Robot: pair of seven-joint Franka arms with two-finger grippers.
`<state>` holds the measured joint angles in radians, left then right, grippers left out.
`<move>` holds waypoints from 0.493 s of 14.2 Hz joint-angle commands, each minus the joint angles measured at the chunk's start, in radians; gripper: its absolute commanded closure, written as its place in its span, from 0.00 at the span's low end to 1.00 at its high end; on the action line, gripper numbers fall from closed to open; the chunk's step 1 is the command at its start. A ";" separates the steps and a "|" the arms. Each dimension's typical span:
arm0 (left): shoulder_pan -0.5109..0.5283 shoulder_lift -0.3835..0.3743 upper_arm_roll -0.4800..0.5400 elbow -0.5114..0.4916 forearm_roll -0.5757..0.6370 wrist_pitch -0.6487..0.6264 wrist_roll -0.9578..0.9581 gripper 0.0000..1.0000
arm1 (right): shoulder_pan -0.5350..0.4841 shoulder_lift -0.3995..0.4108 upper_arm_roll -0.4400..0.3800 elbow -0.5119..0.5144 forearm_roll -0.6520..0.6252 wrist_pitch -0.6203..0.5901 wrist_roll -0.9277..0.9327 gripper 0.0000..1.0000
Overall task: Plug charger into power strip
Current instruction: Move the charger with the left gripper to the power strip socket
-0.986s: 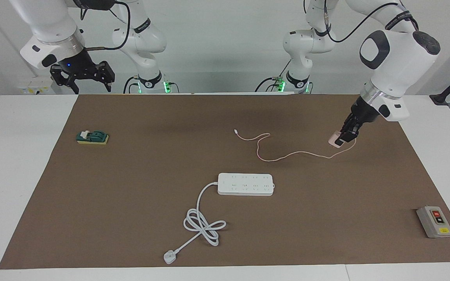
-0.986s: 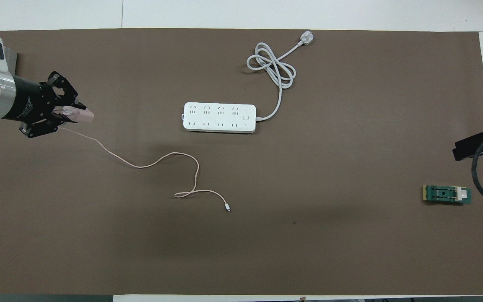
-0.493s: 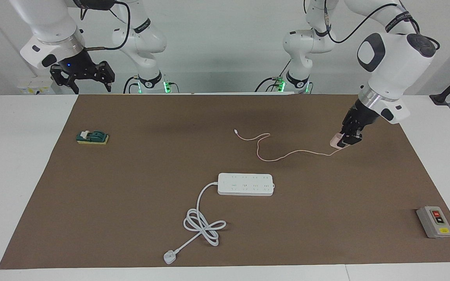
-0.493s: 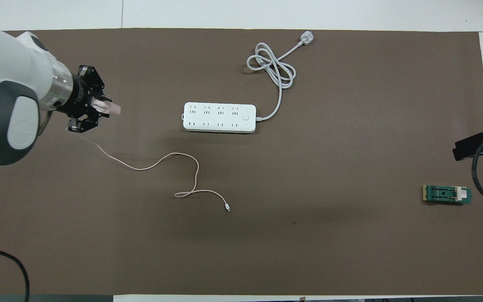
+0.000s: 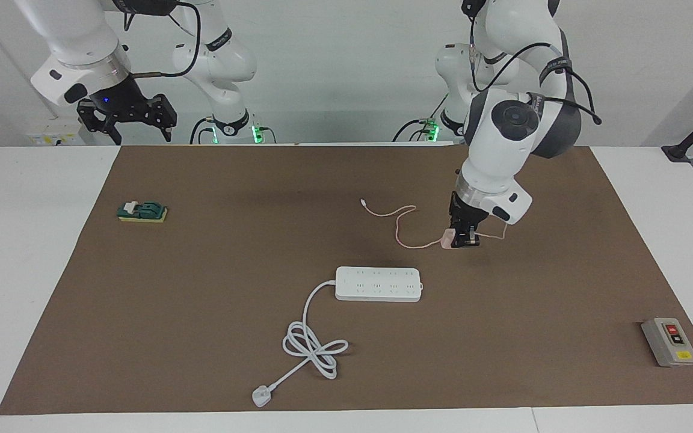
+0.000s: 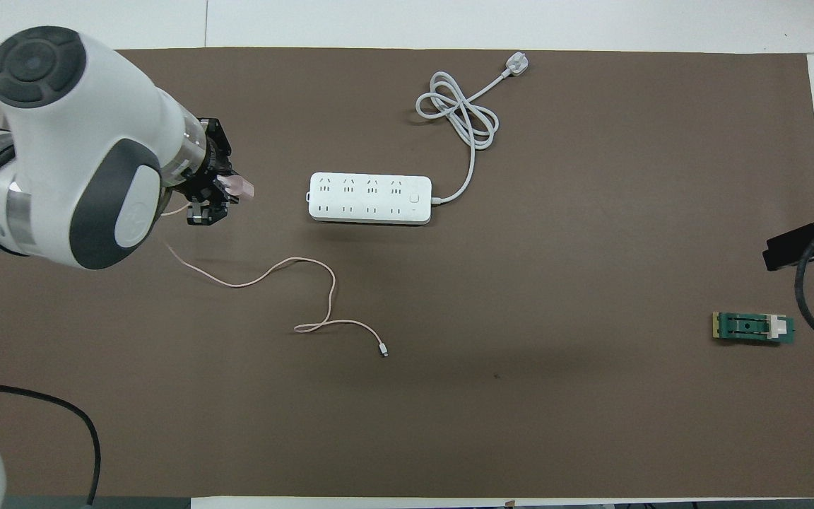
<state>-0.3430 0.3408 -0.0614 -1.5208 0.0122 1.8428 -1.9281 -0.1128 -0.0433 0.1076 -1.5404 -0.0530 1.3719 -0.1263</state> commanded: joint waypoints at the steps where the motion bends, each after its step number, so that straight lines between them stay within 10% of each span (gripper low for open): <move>1: -0.065 0.168 0.021 0.187 0.028 -0.065 -0.090 1.00 | -0.013 0.007 0.014 0.014 -0.007 0.004 0.010 0.00; 7: -0.070 0.169 0.018 0.107 0.029 0.053 -0.103 1.00 | -0.013 0.007 0.014 0.014 -0.007 0.004 0.011 0.00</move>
<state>-0.4002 0.5281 -0.0564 -1.3704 0.0216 1.8578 -2.0144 -0.1128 -0.0433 0.1076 -1.5403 -0.0530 1.3719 -0.1263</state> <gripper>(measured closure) 0.683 0.000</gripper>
